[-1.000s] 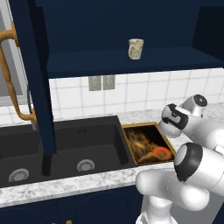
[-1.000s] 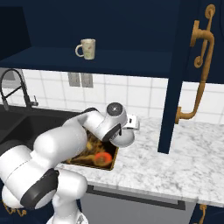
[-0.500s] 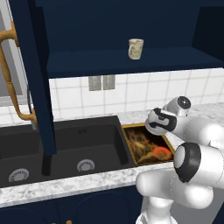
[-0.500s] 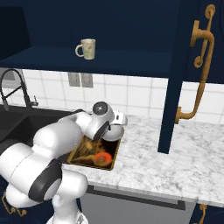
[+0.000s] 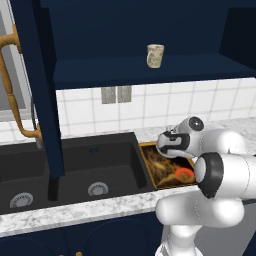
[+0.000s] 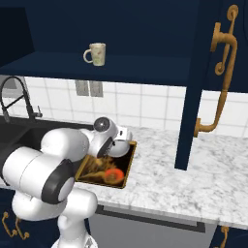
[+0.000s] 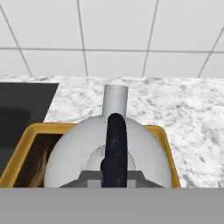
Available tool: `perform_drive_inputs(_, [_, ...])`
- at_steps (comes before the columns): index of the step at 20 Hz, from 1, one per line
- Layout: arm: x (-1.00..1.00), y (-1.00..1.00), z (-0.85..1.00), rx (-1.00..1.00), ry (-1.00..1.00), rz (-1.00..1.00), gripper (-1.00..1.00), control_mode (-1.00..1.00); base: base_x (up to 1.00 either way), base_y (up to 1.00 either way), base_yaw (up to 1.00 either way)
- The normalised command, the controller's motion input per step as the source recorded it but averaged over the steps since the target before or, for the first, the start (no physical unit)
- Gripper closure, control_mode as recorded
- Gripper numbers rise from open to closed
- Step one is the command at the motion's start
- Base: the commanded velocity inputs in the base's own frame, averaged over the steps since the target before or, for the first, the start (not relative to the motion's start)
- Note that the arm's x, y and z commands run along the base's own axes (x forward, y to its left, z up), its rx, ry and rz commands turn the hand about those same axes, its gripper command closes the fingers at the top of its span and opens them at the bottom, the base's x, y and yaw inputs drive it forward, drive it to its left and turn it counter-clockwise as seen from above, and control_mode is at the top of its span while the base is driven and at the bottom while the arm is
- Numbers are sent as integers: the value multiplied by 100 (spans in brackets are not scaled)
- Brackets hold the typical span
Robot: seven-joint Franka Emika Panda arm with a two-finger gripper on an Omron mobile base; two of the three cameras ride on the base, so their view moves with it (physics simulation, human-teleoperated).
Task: Pick the kettle from the counter and place it on the tray. Then pick the mug from the cabinet and place it on the tray. Then close the cabinet doors.
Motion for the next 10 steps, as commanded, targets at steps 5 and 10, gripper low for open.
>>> perform_drive_inputs(5, [15,13,-31,0,0,0,100,-100,0,0,0])
perform_drive_inputs(10, [4,3,-30,0,0,0,100,-100,0,0,0])
